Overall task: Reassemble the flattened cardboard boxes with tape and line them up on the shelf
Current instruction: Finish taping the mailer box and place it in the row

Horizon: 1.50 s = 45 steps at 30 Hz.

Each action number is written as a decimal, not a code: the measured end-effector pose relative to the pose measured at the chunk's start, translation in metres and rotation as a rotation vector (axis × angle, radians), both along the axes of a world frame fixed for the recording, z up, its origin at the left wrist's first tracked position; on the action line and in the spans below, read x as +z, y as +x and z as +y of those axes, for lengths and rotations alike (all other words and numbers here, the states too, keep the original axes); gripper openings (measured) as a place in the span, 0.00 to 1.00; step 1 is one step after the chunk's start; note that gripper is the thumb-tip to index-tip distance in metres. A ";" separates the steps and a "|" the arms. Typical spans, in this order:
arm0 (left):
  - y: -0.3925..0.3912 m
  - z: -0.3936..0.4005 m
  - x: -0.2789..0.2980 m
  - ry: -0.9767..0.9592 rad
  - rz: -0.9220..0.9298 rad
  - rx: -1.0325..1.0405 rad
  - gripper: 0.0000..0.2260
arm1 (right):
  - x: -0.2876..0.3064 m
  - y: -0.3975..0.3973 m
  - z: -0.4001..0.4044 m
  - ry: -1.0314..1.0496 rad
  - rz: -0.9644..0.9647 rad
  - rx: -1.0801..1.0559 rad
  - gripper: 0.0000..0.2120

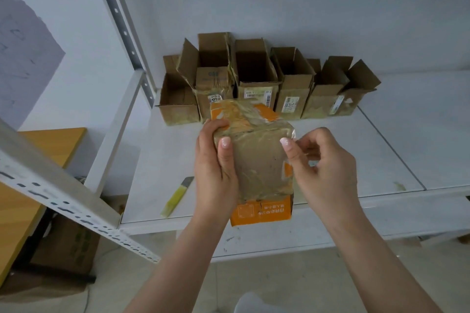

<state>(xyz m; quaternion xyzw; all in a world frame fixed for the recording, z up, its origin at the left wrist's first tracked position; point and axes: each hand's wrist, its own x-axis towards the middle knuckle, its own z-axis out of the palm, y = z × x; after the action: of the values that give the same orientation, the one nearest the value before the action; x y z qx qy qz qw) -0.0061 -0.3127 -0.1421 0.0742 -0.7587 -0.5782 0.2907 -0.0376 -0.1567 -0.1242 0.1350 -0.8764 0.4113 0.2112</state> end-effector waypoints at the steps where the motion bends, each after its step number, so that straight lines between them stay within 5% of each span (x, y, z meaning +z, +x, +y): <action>1: 0.000 0.000 0.001 -0.003 -0.003 0.003 0.13 | -0.001 -0.001 0.000 0.040 0.059 0.008 0.19; 7: 0.001 -0.004 0.006 -0.008 0.015 0.015 0.16 | 0.002 -0.005 0.002 0.064 0.150 0.145 0.17; 15: 0.006 -0.002 0.018 0.015 0.088 -0.022 0.15 | 0.007 -0.011 0.007 -0.618 -0.226 0.416 0.41; 25: 0.008 0.002 0.018 0.011 0.089 -0.014 0.13 | 0.014 -0.010 -0.009 -0.338 -0.001 0.270 0.25; 31: 0.009 0.005 0.016 -0.064 0.028 0.048 0.16 | 0.014 -0.010 -0.010 0.045 0.147 0.040 0.24; 36: 0.007 0.004 0.016 -0.113 0.039 0.052 0.13 | 0.010 -0.008 -0.013 -0.009 0.073 0.080 0.29; 45: -0.002 -0.004 -0.001 -0.172 0.144 -0.071 0.16 | -0.009 -0.011 -0.011 -0.029 0.240 0.119 0.25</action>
<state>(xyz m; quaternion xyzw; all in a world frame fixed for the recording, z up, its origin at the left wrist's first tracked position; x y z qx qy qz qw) -0.0078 -0.3169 -0.1436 -0.0195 -0.7849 -0.5247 0.3290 -0.0482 -0.1680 -0.1334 0.2320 -0.8292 0.4167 0.2915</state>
